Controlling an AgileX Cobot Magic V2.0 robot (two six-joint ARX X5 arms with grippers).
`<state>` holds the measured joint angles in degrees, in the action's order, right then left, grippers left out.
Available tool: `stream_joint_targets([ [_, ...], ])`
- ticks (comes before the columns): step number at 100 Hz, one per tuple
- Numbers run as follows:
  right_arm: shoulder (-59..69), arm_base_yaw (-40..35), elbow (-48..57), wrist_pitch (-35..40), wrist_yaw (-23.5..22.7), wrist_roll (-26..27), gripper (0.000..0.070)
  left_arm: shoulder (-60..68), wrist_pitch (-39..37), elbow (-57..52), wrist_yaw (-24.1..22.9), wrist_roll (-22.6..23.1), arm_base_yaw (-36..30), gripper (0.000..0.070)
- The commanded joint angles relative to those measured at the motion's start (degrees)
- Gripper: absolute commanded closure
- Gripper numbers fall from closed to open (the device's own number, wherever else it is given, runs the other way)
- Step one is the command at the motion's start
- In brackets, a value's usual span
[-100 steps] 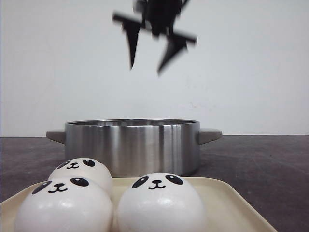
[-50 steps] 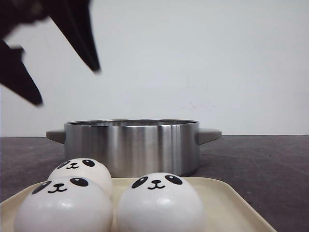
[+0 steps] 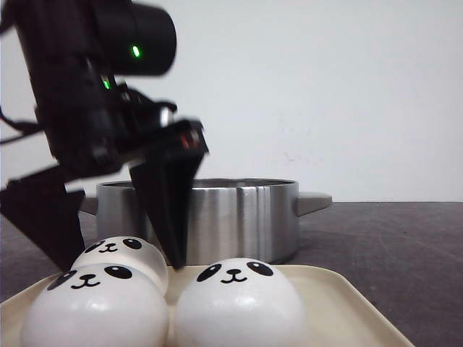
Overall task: Steam buns
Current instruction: 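Lower the left gripper onto the farther panda bun and grasp, then carry the bun with the left gripper into the pot and release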
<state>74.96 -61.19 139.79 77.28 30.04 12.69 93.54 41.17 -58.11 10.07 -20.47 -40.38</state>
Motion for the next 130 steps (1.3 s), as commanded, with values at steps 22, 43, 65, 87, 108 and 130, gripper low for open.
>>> stream_joint_targets([
  [22,0.90,-0.72,1.27,3.98,0.00,0.35,0.0687,3.91,-0.90,-0.28,-0.15,-2.97,-0.52,0.0266],
  [43,1.05,-0.72,1.20,3.98,0.02,0.31,0.0687,3.41,0.11,-0.31,-0.20,-2.21,-0.50,0.0700],
  [65,1.40,-0.72,1.16,3.98,0.04,-0.44,0.0687,-2.36,-0.81,-0.46,-0.17,-2.10,-0.52,0.0700],
  [87,1.77,-0.72,1.16,3.98,0.02,-0.72,0.0687,-14.47,-0.46,-1.95,0.09,-2.14,-0.52,0.0700],
  [108,1.81,-0.72,1.16,3.98,0.00,-0.72,0.0687,-20.11,-0.33,-9.42,-1.40,-0.85,0.37,0.0700],
  [130,1.88,-0.72,1.16,3.98,-0.02,-0.72,0.0687,-13.09,0.81,-20.83,-4.09,4.92,5.18,0.0700],
])
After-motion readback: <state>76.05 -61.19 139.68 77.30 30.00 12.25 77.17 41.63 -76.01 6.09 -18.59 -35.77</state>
